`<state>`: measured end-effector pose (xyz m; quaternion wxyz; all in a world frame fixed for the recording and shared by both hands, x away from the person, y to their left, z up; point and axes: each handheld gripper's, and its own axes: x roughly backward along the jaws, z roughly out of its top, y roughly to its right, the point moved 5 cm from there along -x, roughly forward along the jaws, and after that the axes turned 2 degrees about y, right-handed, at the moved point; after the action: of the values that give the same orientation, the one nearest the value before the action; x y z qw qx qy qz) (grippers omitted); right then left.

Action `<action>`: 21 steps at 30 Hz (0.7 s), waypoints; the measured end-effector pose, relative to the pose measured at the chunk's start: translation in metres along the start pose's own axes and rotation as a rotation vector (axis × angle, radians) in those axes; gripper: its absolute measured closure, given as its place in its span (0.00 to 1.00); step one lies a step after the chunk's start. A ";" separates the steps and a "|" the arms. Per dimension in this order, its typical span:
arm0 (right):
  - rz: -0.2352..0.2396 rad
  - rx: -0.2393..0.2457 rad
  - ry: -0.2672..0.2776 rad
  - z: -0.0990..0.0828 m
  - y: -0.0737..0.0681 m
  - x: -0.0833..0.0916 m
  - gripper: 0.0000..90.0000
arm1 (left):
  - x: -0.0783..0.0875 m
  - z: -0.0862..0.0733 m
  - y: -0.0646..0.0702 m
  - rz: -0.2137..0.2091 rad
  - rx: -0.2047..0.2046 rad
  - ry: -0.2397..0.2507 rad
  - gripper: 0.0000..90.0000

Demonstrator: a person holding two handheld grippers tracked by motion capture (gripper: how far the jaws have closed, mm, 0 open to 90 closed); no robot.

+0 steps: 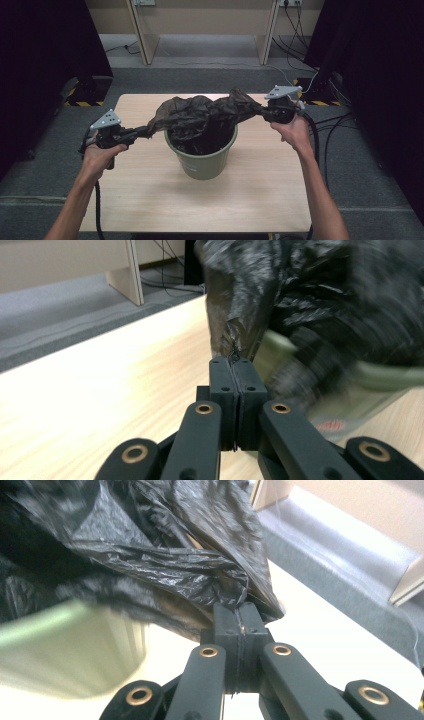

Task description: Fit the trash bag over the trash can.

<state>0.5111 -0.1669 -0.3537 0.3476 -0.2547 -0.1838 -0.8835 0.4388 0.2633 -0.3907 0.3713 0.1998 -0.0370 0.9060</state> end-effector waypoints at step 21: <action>0.096 0.086 0.089 0.054 -0.064 -0.009 0.61 | 0.005 0.029 0.071 -0.102 -0.046 0.053 0.33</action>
<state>0.4892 -0.0913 -0.3253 0.4079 -0.2086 -0.1938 -0.8675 0.3967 0.2087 -0.3563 0.4223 0.1688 -0.0378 0.8898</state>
